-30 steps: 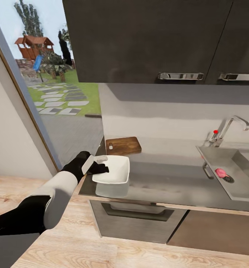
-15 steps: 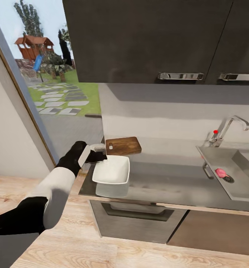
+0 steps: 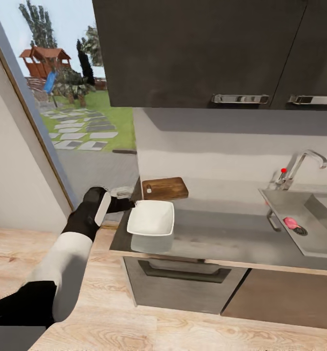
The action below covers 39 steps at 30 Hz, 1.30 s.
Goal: In the kitchen, take the Vidalia onion out of the sink, dice it on the chopping board with the paring knife, put the diced onion into the bowl on the countertop, then place both the paring knife and the chopping board into the sink.
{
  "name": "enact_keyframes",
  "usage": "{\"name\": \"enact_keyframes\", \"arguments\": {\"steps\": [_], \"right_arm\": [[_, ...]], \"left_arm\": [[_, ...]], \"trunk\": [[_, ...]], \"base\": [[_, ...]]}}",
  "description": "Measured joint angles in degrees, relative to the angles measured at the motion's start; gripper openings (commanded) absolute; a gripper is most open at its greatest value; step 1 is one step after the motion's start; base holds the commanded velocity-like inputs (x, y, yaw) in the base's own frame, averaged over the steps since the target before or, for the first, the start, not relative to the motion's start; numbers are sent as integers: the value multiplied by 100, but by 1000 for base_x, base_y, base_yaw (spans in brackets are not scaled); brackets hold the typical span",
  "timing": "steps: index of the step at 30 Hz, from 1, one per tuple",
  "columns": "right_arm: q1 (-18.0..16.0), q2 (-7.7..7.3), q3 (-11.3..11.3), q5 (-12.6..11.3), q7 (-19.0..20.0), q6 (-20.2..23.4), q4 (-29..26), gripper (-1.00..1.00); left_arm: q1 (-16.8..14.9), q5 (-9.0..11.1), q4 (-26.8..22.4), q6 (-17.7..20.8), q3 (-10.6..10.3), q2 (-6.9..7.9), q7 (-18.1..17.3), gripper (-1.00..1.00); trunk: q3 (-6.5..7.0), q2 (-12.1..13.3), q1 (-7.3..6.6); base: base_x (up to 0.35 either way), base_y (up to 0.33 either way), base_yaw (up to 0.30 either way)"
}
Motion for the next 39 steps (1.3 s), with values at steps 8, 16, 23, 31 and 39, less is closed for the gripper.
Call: {"name": "enact_keyframes", "arguments": {"steps": [8, 16, 23, 31, 39], "right_arm": [[0, 0, 0, 1, 0, 0, 3, 100], [0, 0, 0, 1, 0, 0, 9, 100], [0, 0, 0, -2, 0, 0, 6, 100], [0, 0, 0, -7, 0, 0, 2, 100], [0, -6, -8, 0, 0, -72, -1, 100]], "left_arm": [[387, -7, -611, -4, 8, 209, -17, 100], [1204, -1, -2069, 14, 15, 330, -27, 100], [2556, -1, -2987, -138, 3, 337, -55, 100], [4509, -37, -3443, -2173, -329, 337, -132, 100], [5925, -79, -3410, -3840, -470, 376, -141, 100]], "trunk": [[0, 0, 0], [0, -1, -1], [-1, -1, -2], [-2, -1, -3], [-1, -1, -3]], "base": [[-213, 230, 0], [-145, 244, 0], [-10, 123, 0], [-1, 8, 0], [0, 0, 0]]}}
